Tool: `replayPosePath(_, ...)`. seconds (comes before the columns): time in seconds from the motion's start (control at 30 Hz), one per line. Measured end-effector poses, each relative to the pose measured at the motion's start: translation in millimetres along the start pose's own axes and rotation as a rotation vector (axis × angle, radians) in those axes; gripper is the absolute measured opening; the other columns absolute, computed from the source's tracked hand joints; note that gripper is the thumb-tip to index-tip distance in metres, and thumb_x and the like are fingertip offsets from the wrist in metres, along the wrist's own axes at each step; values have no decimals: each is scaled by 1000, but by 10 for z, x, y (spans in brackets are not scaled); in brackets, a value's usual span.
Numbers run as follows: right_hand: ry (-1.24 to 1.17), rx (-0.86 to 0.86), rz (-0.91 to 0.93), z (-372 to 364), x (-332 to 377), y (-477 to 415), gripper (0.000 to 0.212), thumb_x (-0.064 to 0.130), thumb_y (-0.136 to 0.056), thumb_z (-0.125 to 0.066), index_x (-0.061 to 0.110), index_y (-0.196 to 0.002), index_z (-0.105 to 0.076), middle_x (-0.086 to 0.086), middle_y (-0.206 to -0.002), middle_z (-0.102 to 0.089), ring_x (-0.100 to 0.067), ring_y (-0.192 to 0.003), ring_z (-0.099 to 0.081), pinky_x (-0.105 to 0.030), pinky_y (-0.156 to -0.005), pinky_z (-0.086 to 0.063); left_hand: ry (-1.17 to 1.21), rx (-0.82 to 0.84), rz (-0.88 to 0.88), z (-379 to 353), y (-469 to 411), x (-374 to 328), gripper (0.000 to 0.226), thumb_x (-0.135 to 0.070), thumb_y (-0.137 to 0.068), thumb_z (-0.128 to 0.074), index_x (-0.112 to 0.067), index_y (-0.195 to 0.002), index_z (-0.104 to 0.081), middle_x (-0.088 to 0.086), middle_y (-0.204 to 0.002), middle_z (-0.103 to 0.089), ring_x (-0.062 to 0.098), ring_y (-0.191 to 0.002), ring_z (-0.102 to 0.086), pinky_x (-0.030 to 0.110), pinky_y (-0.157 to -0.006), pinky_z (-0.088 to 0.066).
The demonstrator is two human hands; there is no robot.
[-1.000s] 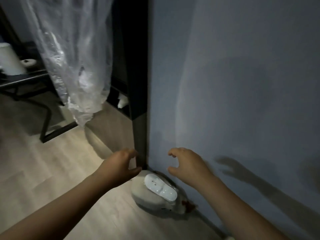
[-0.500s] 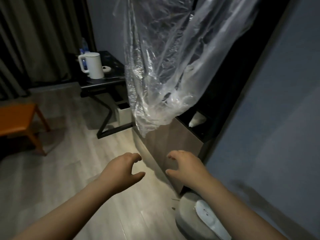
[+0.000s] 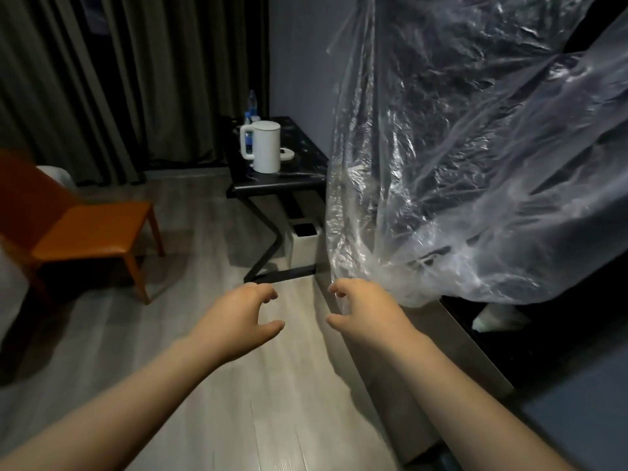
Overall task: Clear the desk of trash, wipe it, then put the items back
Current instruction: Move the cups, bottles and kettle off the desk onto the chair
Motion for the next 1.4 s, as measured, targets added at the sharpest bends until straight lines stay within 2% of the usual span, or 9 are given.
replayPosePath(0.23, -19, -41, 95, 286, -37, -1317, 45, 34, -81, -64, 24, -124, -56, 2, -118, -61, -17, -113, -54, -29, -89, -45, -24, -65, 101, 331, -1024, 312, 49, -51, -84, -62, -30, -127, -52, -12, -125, -56, 5, -111, -55, 20, -88, -45)
replayPosePath(0.53, -18, -41, 166, 499, 64, -2655, 46, 33, -83, -63, 25, -127, -54, 4, -119, -59, -16, -111, -54, -28, -84, -45, -13, -129, 135, 705, -2115, 802, 48, -49, -85, -61, -28, -127, -52, -11, -125, -57, 5, -110, -56, 19, -89, -44)
replayPosePath(0.93, 0, -56, 179, 381, 711, -4530, 46, 35, -84, -65, 22, -128, -54, 4, -121, -60, -13, -112, -55, -31, -91, -50, -17, -129, 86, 1261, -3643, 2159, 51, -50, -85, -61, -29, -130, -51, -11, -126, -56, 6, -110, -56, 21, -89, -47)
replayPosePath(1.13, 12, -63, 157, 334, 1092, -5422, 48, 36, -86, -63, 24, -130, -52, 5, -126, -58, -12, -115, -53, -26, -92, -46, -36, -109, 62, 1634, -4329, 2885, 52, -50, -85, -60, -29, -131, -49, -10, -127, -55, 7, -110, -56, 22, -91, -46)
replayPosePath(1.27, 5, -62, 144, 286, 1247, -5923, 45, 35, -85, -63, 24, -127, -54, 5, -121, -59, -12, -109, -54, -26, -88, -46, -30, -91, 57, 1745, -4729, 3221, 51, -49, -86, -60, -27, -131, -49, -9, -128, -55, 7, -110, -56, 22, -91, -46)
replayPosePath(1.4, -4, -51, 138, 236, 1317, -6435, 48, 32, -86, -64, 22, -131, -52, 5, -125, -59, -13, -114, -54, -28, -93, -47, -34, -89, 49, 1821, -5170, 3498, 51, -48, -86, -60, -26, -131, -50, -8, -128, -55, 9, -110, -56, 24, -90, -46)
Point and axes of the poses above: each hand's wrist, its own y-axis away from the middle knuckle, its own z-axis out of the back of the hand, x = y × z, the point moved 1 cm from there along -y, towards the middle knuckle
